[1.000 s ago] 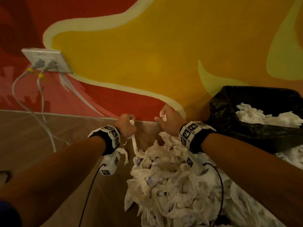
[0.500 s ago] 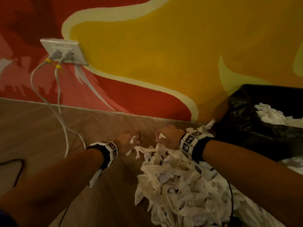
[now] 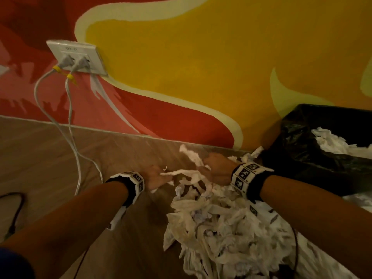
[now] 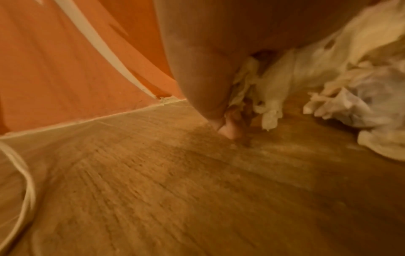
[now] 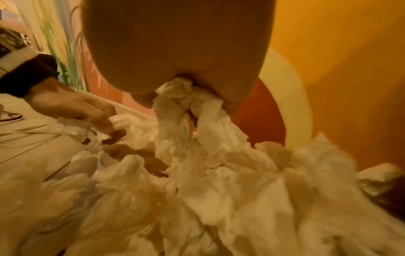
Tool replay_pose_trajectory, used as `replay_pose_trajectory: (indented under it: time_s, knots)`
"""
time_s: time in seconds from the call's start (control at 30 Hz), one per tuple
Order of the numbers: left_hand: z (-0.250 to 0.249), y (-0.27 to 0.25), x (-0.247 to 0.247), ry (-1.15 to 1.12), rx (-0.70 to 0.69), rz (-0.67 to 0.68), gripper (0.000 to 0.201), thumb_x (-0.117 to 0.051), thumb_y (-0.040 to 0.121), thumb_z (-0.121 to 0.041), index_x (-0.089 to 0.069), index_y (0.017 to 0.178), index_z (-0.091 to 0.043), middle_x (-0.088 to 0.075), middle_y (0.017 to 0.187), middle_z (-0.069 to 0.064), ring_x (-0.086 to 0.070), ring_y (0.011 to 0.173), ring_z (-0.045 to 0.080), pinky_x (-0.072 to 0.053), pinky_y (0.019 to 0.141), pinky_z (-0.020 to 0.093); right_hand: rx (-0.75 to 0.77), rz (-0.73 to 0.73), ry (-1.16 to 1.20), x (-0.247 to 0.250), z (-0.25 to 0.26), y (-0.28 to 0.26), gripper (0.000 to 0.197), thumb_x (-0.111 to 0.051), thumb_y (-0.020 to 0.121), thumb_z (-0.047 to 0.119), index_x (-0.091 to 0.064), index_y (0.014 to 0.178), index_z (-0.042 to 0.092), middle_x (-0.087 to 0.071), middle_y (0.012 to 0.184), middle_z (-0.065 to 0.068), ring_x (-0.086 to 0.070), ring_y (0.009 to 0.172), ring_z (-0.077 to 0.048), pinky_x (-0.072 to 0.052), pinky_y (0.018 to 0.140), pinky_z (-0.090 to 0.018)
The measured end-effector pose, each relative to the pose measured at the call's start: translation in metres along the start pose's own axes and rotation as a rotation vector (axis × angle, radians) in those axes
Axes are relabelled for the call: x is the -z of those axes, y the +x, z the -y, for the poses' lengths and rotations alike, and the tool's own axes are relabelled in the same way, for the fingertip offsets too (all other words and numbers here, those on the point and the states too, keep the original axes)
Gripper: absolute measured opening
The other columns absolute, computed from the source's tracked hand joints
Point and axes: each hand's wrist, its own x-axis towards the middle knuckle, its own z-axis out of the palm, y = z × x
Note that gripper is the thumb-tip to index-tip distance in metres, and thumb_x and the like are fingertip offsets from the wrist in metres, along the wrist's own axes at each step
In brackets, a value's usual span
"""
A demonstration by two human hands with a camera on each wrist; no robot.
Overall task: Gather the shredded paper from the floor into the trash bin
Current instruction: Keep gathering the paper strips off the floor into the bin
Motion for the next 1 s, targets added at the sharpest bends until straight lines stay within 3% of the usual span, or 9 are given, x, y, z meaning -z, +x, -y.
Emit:
replay_pose_trajectory:
  time_s: [0.1, 0.2, 0.3, 0.37, 0.47, 0.67, 0.8, 0.9, 1.0]
  knots:
    - [-0.008, -0.004, 0.010, -0.257, 0.010, 0.021, 0.051, -0.041, 0.091, -0.064, -0.057, 0.124, -0.029, -0.061, 0.123, -0.004, -0.058, 0.109, 0.019, -0.046, 0.095, 0.037, 0.011, -0.109, 0.128, 0.014, -0.008, -0.012, 0.040, -0.039, 0.098, 0.043, -0.055, 0.075, 0.015, -0.061, 0.075, -0.005, -0.058, 0.072, -0.021, -0.050, 0.075, -0.042]
    - [-0.024, -0.009, 0.018, -0.345, 0.069, 0.026, 0.065, -0.027, 0.088, -0.075, -0.044, 0.138, -0.037, -0.050, 0.126, -0.009, -0.052, 0.112, 0.019, -0.035, 0.092, 0.034, -0.086, -0.134, 0.213, 0.027, -0.013, -0.023, 0.069, -0.029, 0.095, 0.060, -0.057, 0.066, 0.005, -0.055, 0.057, -0.010, -0.046, 0.051, -0.019, -0.047, 0.063, -0.042]
    - [-0.037, -0.014, 0.030, -0.223, 0.039, -0.009, 0.045, -0.030, 0.104, -0.041, -0.056, 0.127, -0.012, -0.049, 0.122, 0.002, -0.051, 0.109, 0.025, -0.036, 0.096, 0.037, -0.199, -0.199, 0.231, 0.036, -0.017, -0.028, 0.069, -0.026, 0.098, 0.056, -0.044, 0.050, 0.010, -0.040, 0.045, -0.002, -0.039, 0.044, -0.015, -0.032, 0.051, -0.027]
    - [-0.043, -0.017, 0.040, 0.058, 0.014, -0.135, 0.031, -0.040, 0.102, -0.022, -0.064, 0.104, -0.002, -0.058, 0.106, 0.010, -0.050, 0.090, 0.022, -0.043, 0.087, 0.037, -0.180, -0.239, 0.224, 0.042, -0.017, -0.033, 0.060, -0.042, 0.099, 0.041, -0.044, 0.049, 0.009, -0.042, 0.048, -0.005, -0.041, 0.047, -0.019, -0.034, 0.052, -0.029]
    - [-0.054, -0.025, 0.050, 0.367, 0.042, -0.297, 0.018, -0.055, 0.089, -0.028, -0.067, 0.088, -0.015, -0.055, 0.076, -0.002, -0.050, 0.076, 0.017, -0.038, 0.061, 0.024, -0.137, -0.253, 0.226, 0.048, -0.015, -0.040, 0.037, -0.057, 0.087, 0.024, -0.053, 0.055, 0.005, -0.050, 0.055, -0.006, -0.044, 0.052, -0.019, -0.037, 0.051, -0.030]
    - [-0.057, -0.023, 0.042, 0.084, -0.010, -0.289, 0.013, -0.062, 0.085, -0.003, -0.066, 0.072, -0.002, -0.060, 0.063, -0.001, -0.052, 0.050, 0.008, -0.040, 0.042, 0.017, -0.057, -0.354, 0.156, 0.058, -0.005, -0.041, 0.023, -0.060, 0.084, 0.019, -0.048, 0.066, 0.016, -0.048, 0.060, 0.005, -0.045, 0.056, -0.013, -0.023, 0.047, -0.018]
    - [-0.051, -0.021, 0.019, 0.242, -0.092, -0.243, 0.007, -0.056, 0.094, -0.016, -0.062, 0.091, -0.013, -0.058, 0.082, -0.005, -0.058, 0.080, 0.015, -0.046, 0.069, 0.024, -0.069, -0.373, 0.241, 0.057, 0.001, -0.043, 0.013, -0.052, 0.095, 0.023, -0.040, 0.099, 0.019, -0.056, 0.080, -0.002, -0.046, 0.055, -0.011, -0.031, 0.045, -0.021]
    - [-0.043, -0.017, -0.005, 0.198, -0.116, -0.096, 0.035, -0.061, 0.090, -0.035, -0.054, 0.120, -0.018, -0.058, 0.114, -0.006, -0.057, 0.103, 0.015, -0.048, 0.091, 0.031, 0.039, -0.379, 0.249, 0.061, 0.005, -0.053, 0.021, -0.044, 0.100, 0.022, -0.045, 0.117, 0.011, -0.059, 0.099, -0.002, -0.052, 0.057, -0.013, -0.037, 0.042, -0.018]
    - [-0.047, -0.020, -0.023, 0.229, -0.213, 0.088, 0.061, -0.068, 0.084, -0.044, -0.043, 0.136, -0.026, -0.054, 0.128, -0.004, -0.056, 0.111, 0.019, -0.049, 0.097, 0.037, 0.020, -0.322, 0.142, 0.063, 0.005, -0.059, 0.026, -0.044, 0.100, 0.029, -0.058, 0.088, 0.010, -0.060, 0.080, -0.004, -0.050, 0.060, -0.013, -0.035, 0.051, -0.024]
